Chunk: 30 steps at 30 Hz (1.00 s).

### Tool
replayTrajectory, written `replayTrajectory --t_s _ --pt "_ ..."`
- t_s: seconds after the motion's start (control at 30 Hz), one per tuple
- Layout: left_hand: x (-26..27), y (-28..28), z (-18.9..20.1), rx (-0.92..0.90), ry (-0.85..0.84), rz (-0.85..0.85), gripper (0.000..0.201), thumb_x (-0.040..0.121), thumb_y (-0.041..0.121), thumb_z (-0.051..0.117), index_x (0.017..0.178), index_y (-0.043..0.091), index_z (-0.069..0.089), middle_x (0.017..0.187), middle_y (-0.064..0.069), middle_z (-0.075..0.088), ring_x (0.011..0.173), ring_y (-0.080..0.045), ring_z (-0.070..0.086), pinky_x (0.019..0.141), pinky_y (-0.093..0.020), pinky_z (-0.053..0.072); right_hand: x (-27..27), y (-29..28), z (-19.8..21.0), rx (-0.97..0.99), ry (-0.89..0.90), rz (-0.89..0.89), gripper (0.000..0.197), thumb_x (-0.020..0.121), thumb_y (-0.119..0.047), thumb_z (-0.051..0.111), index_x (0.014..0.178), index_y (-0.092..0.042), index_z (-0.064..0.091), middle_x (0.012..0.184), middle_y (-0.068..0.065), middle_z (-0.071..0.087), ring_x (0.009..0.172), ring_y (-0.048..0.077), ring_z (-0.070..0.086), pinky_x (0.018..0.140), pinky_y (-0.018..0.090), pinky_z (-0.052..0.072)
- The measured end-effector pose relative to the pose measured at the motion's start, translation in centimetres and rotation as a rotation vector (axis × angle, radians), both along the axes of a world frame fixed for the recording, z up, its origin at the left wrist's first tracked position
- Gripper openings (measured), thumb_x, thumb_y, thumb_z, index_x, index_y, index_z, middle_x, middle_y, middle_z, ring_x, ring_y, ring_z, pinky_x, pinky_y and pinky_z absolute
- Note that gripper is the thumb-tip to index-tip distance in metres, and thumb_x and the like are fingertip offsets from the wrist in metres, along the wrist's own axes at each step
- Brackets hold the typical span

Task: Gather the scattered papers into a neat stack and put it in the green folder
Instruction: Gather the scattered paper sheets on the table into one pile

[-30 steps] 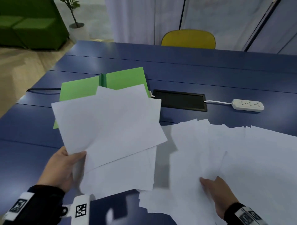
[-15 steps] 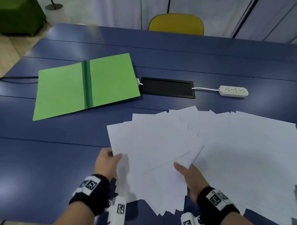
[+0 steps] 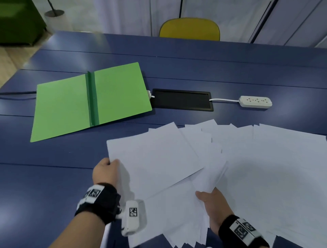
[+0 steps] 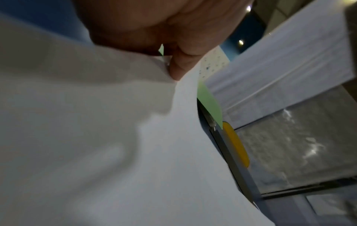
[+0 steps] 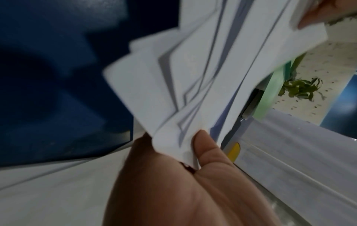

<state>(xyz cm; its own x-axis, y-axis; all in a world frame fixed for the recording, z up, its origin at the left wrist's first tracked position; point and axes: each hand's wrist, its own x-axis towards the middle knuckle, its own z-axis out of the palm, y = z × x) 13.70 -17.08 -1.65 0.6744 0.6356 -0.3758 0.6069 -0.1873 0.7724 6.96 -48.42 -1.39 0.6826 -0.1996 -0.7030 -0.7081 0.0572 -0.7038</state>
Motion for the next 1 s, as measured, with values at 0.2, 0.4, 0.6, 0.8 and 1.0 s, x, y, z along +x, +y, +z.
replayTrajectory --t_s 0.2,0.4,0.6,0.8,1.0 --pt "-8.7 -2.1 0.5 -0.370 0.062 0.098 0.006 0.083 0.010 0.066 0.088 0.007 0.067 0.087 -0.015 0.072 0.083 -0.036 0.067 0.076 -0.051 0.056 -0.4 -0.2 -0.8 0.000 0.002 -0.081 0.024 0.085 -0.003 0.063 0.107 -0.008 0.068 0.109 0.018 0.074 0.104 0.039 0.068 0.102 0.055 0.050" --pt "-6.3 1.0 1.0 -0.034 0.048 -0.084 0.004 0.086 0.012 0.062 0.082 0.012 0.064 0.086 -0.013 0.070 0.083 -0.035 0.065 0.078 -0.047 0.053 -0.2 -0.2 -0.5 0.040 0.012 0.050 0.033 0.074 -0.009 0.076 0.105 -0.002 0.072 0.099 0.018 0.078 0.097 0.040 0.073 0.097 0.058 0.054" --pt "0.5 -0.2 2.5 0.238 -0.053 -0.267 0.011 0.093 0.012 0.051 0.084 0.010 0.045 0.073 -0.009 0.058 0.068 -0.031 0.052 0.060 -0.035 0.040 0.6 0.2 0.6 0.021 -0.031 0.113 0.015 0.091 0.003 0.064 0.103 0.000 0.072 0.094 0.017 0.079 0.093 0.039 0.074 0.082 0.046 0.060" --pt "1.5 -1.9 1.7 0.071 -0.051 -0.161 0.023 0.092 0.019 0.053 0.082 0.000 0.046 0.072 -0.015 0.056 0.064 -0.028 0.051 0.064 -0.040 0.049 1.3 1.4 0.5 0.007 -0.049 0.055 0.014 0.094 -0.005 0.064 0.108 -0.005 0.068 0.100 0.014 0.077 0.093 0.033 0.073 0.082 0.042 0.058" --pt "-6.1 -1.3 2.1 -0.224 0.173 -0.127 0.016 0.076 0.016 0.071 0.072 0.002 0.065 0.069 -0.020 0.069 0.059 -0.027 0.059 0.058 -0.036 0.047 0.4 1.0 -1.7 0.018 0.023 -0.065 0.027 0.090 -0.012 0.068 0.115 -0.004 0.066 0.109 0.016 0.075 0.103 0.036 0.071 0.099 0.056 0.052"
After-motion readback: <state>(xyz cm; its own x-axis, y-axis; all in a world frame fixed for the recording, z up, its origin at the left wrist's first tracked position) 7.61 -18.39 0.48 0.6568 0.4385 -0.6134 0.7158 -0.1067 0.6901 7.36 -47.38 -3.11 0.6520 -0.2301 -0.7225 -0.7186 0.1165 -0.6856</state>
